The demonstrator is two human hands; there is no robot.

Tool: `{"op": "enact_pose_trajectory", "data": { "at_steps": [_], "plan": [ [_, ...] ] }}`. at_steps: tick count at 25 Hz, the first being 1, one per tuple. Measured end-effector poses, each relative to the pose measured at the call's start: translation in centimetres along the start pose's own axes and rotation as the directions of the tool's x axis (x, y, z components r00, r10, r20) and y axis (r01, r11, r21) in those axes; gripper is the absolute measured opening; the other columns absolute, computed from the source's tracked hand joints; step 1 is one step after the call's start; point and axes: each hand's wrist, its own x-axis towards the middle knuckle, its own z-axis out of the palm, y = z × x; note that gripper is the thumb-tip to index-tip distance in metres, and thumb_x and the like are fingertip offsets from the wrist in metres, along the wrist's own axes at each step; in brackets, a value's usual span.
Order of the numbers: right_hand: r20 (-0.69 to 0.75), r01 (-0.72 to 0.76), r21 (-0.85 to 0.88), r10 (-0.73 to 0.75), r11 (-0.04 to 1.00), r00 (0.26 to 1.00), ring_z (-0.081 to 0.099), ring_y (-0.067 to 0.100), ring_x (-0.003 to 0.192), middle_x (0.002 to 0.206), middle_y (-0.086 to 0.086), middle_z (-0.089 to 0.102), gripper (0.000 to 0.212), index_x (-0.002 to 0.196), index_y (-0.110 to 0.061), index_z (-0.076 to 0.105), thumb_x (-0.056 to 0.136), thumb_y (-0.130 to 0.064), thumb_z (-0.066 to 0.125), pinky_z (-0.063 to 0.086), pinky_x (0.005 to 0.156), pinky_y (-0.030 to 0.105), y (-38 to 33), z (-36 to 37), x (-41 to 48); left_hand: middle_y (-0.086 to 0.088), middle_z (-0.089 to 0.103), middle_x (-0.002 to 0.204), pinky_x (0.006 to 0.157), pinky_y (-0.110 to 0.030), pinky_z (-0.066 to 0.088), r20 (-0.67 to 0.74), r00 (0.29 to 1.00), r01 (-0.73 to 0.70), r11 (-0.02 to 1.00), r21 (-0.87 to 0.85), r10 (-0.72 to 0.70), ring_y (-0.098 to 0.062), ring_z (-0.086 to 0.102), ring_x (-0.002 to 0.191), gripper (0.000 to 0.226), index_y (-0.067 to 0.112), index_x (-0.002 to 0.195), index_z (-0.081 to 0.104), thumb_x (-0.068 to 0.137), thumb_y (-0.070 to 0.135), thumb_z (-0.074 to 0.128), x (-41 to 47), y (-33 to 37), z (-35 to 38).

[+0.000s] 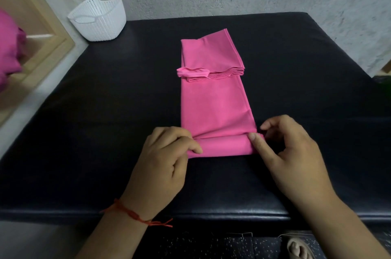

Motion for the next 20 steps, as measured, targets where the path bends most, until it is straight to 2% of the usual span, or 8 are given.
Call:
{"op": "enact_pose_trajectory", "data": {
  "at_steps": [3, 5, 7, 10, 12, 16, 20],
  "plan": [
    [0.008, 0.174, -0.070, -0.174, 0.982, 0.985, 0.057, 0.016, 0.093, 0.102, -0.017, 0.060, 0.005, 0.100, -0.026, 0.072, 0.095, -0.027, 0.074, 0.045, 0.079, 0.027, 0.5, 0.1, -0.3, 0.021, 0.059, 0.113, 0.095, -0.041, 0.046, 0.059, 0.998, -0.001, 1.000, -0.008, 0.001, -0.010, 0.055, 0.113, 0.029, 0.030, 0.101, 0.071, 0.086, 0.005, 0.075, -0.2, -0.4, -0.5],
    [0.031, 0.213, -0.083, -0.211, 0.974, 0.977, 0.056, 0.017, 0.096, 0.107, -0.018, 0.061, 0.010, 0.104, -0.026, 0.076, 0.095, -0.028, 0.075, 0.046, 0.082, 0.026, 0.9, -0.1, -0.4, 0.023, 0.058, 0.116, 0.098, -0.042, 0.046, 0.082, 0.997, 0.014, 1.000, -0.008, -0.013, -0.009, 0.054, 0.116, 0.033, 0.033, 0.104, 0.070, 0.084, 0.009, 0.081, -0.2, -0.7, -0.6],
    [0.081, 0.205, -0.088, -0.198, 0.975, 0.977, 0.056, 0.015, 0.101, 0.115, -0.020, 0.061, 0.024, 0.112, -0.028, 0.076, 0.091, -0.039, 0.079, 0.047, 0.088, 0.027, 1.3, -0.2, -0.4, 0.026, 0.059, 0.119, 0.102, -0.041, 0.046, 0.094, 0.994, 0.050, 0.998, -0.030, -0.047, -0.009, 0.054, 0.120, 0.031, 0.036, 0.111, 0.070, 0.089, 0.015, 0.078, -0.1, -1.1, -0.5],
    [0.146, 0.193, -0.154, -0.171, 0.969, 0.975, 0.054, 0.013, 0.107, 0.125, -0.024, 0.057, 0.044, 0.127, -0.033, 0.070, 0.086, -0.046, 0.080, 0.052, 0.093, 0.039, 1.6, 0.0, -0.2, 0.030, 0.059, 0.125, 0.110, -0.036, 0.043, 0.093, 0.987, 0.140, 0.988, -0.063, -0.134, -0.003, 0.051, 0.128, 0.028, 0.042, 0.125, 0.066, 0.099, 0.031, 0.066, 0.1, -1.3, -0.4],
    [0.150, 0.173, -0.162, -0.149, 0.971, 0.977, 0.055, 0.012, 0.107, 0.126, -0.027, 0.056, 0.043, 0.131, -0.035, 0.068, 0.090, -0.047, 0.076, 0.053, 0.093, 0.045, 1.6, 0.3, 0.0, 0.031, 0.059, 0.128, 0.113, -0.033, 0.040, 0.099, 0.981, 0.177, 0.982, -0.065, -0.170, 0.000, 0.049, 0.130, 0.030, 0.043, 0.129, 0.064, 0.099, 0.036, 0.064, 0.2, -1.3, -0.3],
    [0.159, 0.152, -0.163, -0.126, 0.975, 0.979, 0.055, 0.007, 0.105, 0.123, -0.029, 0.059, 0.040, 0.132, -0.040, 0.066, 0.093, -0.051, 0.071, 0.051, 0.093, 0.044, 1.5, 0.3, 0.2, 0.032, 0.056, 0.130, 0.113, -0.034, 0.039, 0.126, 0.978, 0.175, 0.983, -0.056, -0.167, -0.001, 0.049, 0.131, 0.039, 0.045, 0.129, 0.061, 0.093, 0.037, 0.072, 0.1, -1.5, -0.2],
    [0.165, 0.105, -0.107, -0.086, 0.989, 0.983, 0.055, 0.002, 0.099, 0.111, -0.029, 0.060, 0.037, 0.126, -0.043, 0.059, 0.093, -0.050, 0.073, 0.045, 0.094, 0.039, 1.1, 0.0, 0.0, 0.026, 0.057, 0.117, 0.099, -0.028, 0.045, 0.144, 0.952, 0.288, 0.948, -0.136, -0.269, -0.004, 0.053, 0.117, 0.028, 0.049, 0.124, 0.060, 0.096, 0.050, 0.062, 0.1, -1.6, -0.3]
  ]
}}
